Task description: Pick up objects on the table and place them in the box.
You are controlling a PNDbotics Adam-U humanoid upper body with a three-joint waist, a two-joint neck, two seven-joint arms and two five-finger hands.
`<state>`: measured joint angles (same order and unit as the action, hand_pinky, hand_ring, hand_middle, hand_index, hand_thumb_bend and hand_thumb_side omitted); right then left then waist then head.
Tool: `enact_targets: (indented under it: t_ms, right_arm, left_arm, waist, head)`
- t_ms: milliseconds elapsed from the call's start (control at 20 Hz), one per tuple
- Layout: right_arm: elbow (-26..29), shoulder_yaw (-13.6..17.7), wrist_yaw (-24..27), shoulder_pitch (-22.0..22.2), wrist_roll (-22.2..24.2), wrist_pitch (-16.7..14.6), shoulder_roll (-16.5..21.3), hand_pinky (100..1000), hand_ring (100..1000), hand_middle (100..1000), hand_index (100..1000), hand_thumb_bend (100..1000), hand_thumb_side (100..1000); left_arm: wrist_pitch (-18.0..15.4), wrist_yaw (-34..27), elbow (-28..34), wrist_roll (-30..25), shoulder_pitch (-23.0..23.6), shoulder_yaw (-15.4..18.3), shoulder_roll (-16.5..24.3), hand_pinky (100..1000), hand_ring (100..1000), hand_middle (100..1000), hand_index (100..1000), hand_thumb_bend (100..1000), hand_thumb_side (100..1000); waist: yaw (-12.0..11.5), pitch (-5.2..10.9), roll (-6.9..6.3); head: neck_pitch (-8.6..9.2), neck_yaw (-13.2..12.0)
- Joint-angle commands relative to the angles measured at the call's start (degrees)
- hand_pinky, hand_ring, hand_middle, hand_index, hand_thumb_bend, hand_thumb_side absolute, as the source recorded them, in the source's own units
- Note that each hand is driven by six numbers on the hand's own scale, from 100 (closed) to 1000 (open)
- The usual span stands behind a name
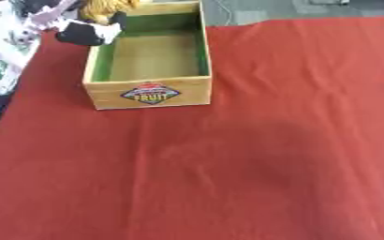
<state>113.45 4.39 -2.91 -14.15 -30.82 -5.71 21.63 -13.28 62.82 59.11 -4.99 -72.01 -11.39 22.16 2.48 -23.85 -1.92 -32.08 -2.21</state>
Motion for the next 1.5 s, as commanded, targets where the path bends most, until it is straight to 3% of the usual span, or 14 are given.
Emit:
enact_targets:
  t_ms: [50,300,650,800,850,900,1050,1150,1250,1450,1500]
  right_arm:
    - [1.14,-0.07,0.42,-0.67,0.34,0.04,1.07,823,490,496,708,100,697]
    - [1.14,-0.16,0.52,-0.91,0.35,0.09,0.82,823,489,495,708,100,696]
    - [1.14,-0.4,0.75,-1.05,0.53,0.27,0.51,823,489,495,707,100,697]
    - [1.14,-0.43,0.83,-1.11,0.55,0.29,0.42,823,489,494,707,100,697]
    - [1.14,-0.46,0.86,-1.11,0.58,0.31,0.4,823,489,494,707,100,697]
    - [1.14,-0.49,0.86,-1.1,0.63,0.32,0.41,823,489,494,707,100,697]
    - [1.14,-0.57,0.91,-1.09,0.75,0.33,0.42,823,489,494,707,100,698]
    - [1.14,-0.65,0.96,-1.06,0.86,0.39,0.41,823,489,494,707,100,699]
    - [1.14,-0.68,1.03,-1.05,0.93,0.42,0.39,823,489,494,707,100,700]
    - [1.14,-0.71,1.14,-0.95,1.03,0.47,0.36,824,489,494,707,100,700]
    - [1.14,-0.71,1.17,-0.92,1.05,0.48,0.34,824,489,494,707,100,699]
  left_arm:
    - [0.62,5.09,-3.46,1.78,-2.46,1.9,-0.36,439,422,323,329,100,427]
    - [0.34,10.45,-6.34,1.73,-2.97,2.4,-1.16,492,460,368,355,100,392]
    - [2.52,21.55,-8.45,3.56,-3.02,2.88,-1.64,611,562,533,450,100,348]
    - [2.77,23.7,-9.22,3.3,-2.94,3.24,-1.69,675,664,653,620,100,322]
    - [2.86,24.16,-9.45,3.17,-2.91,3.34,-1.71,675,664,653,620,100,322]
    - [3.01,24.56,-9.65,3.02,-2.88,3.46,-1.71,717,724,721,701,100,299]
    - [3.8,25.59,-10.05,2.47,-2.85,3.74,-1.7,736,753,754,772,100,237]
    - [4.46,25.42,-10.38,1.59,-2.8,4.0,-1.8,752,776,782,830,100,254]
    - [5.04,25.04,-10.42,0.57,-2.79,4.03,-1.79,778,803,811,878,100,327]
    - [6.66,25.67,-9.82,-0.29,-2.76,3.9,-1.66,818,841,851,929,303,478]
    - [6.95,25.93,-9.64,-0.32,-2.75,3.85,-1.66,832,852,859,949,434,557]
  waist:
    - [0.39,1.04,0.07]
    - [1.45,0.56,-0.16]
    - [2.48,0.36,-0.47]
    - [2.95,0.33,-0.67]
    - [3.08,0.32,-0.72]
    - [3.2,0.3,-0.76]
    - [3.31,0.29,-0.84]
    - [3.27,0.32,-0.87]
    - [3.25,0.39,-0.89]
    - [3.19,0.65,-0.91]
    - [3.17,0.73,-0.91]
  head:
    - [1.01,-1.05]
    - [1.64,-1.63]
    - [2.24,-2.69]
    - [2.68,-3.31]
    - [2.74,-3.39]
    - [2.8,-3.45]
    - [2.85,-3.52]
    - [2.8,-3.59]
    - [2.71,-3.57]
    - [2.54,-3.5]
    - [2.48,-3.5]
